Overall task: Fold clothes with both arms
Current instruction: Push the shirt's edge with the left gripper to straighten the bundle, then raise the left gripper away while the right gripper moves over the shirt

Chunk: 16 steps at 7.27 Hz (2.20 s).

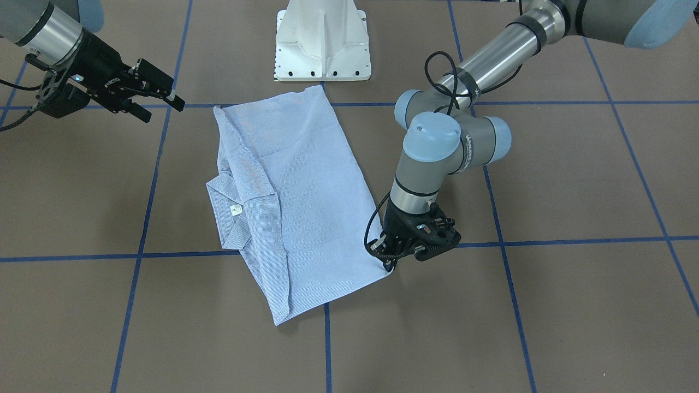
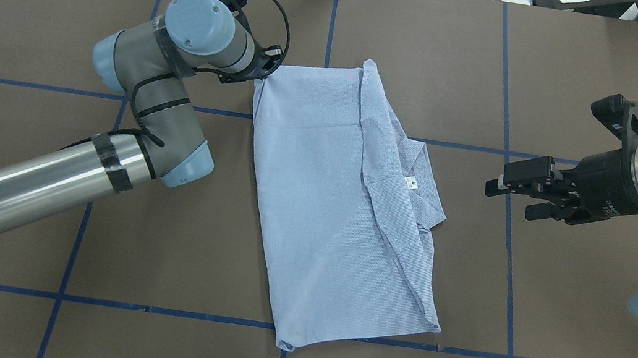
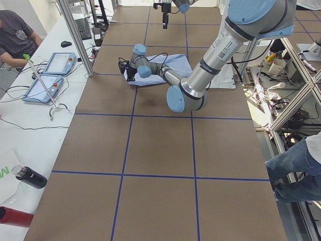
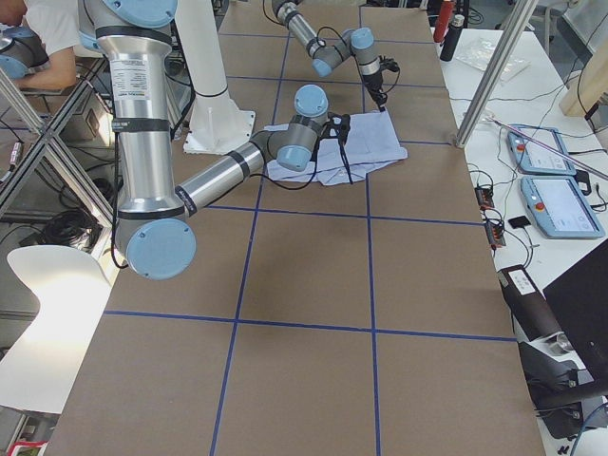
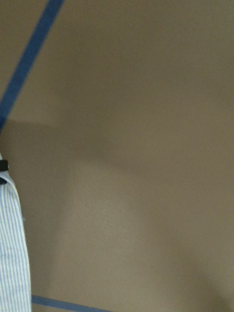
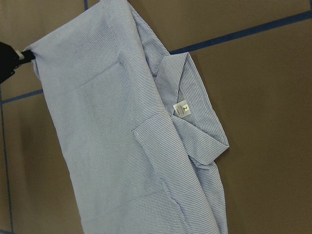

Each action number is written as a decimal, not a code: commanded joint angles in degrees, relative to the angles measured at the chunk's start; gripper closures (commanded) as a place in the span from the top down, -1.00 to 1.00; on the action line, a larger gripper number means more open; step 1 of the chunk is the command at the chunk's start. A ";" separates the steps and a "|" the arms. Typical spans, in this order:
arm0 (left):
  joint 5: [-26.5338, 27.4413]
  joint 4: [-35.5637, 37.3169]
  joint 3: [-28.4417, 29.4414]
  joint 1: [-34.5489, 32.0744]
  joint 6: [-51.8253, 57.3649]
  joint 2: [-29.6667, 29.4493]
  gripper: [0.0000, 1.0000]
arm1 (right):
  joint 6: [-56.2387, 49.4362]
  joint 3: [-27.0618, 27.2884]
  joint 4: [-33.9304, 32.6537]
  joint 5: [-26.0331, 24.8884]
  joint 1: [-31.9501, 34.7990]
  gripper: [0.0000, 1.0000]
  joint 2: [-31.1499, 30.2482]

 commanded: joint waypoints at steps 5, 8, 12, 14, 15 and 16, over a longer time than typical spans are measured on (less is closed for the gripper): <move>10.66 -18.56 12.58 -0.89 2.56 -4.46 0.60 | -0.09 -1.22 -0.52 -6.03 -1.26 1.00 2.25; 0.72 -17.08 9.95 -5.60 2.82 -3.33 1.00 | -7.93 -6.84 -13.18 -14.29 -5.30 1.00 14.78; -13.84 -3.22 -15.74 -9.77 12.48 15.97 1.00 | -20.91 -19.46 -33.57 -28.25 -13.55 1.00 33.35; -14.39 -3.09 -18.45 -9.68 12.49 18.30 1.00 | -23.01 -29.92 -35.06 -32.92 -16.11 1.00 39.33; -14.48 -3.09 -18.54 -9.68 12.49 19.00 1.00 | -25.64 -32.93 -36.20 -34.51 -16.73 1.00 41.19; -14.39 -3.09 -18.54 -9.59 12.49 18.83 1.00 | -26.79 -35.39 -36.21 -34.87 -17.35 1.00 41.90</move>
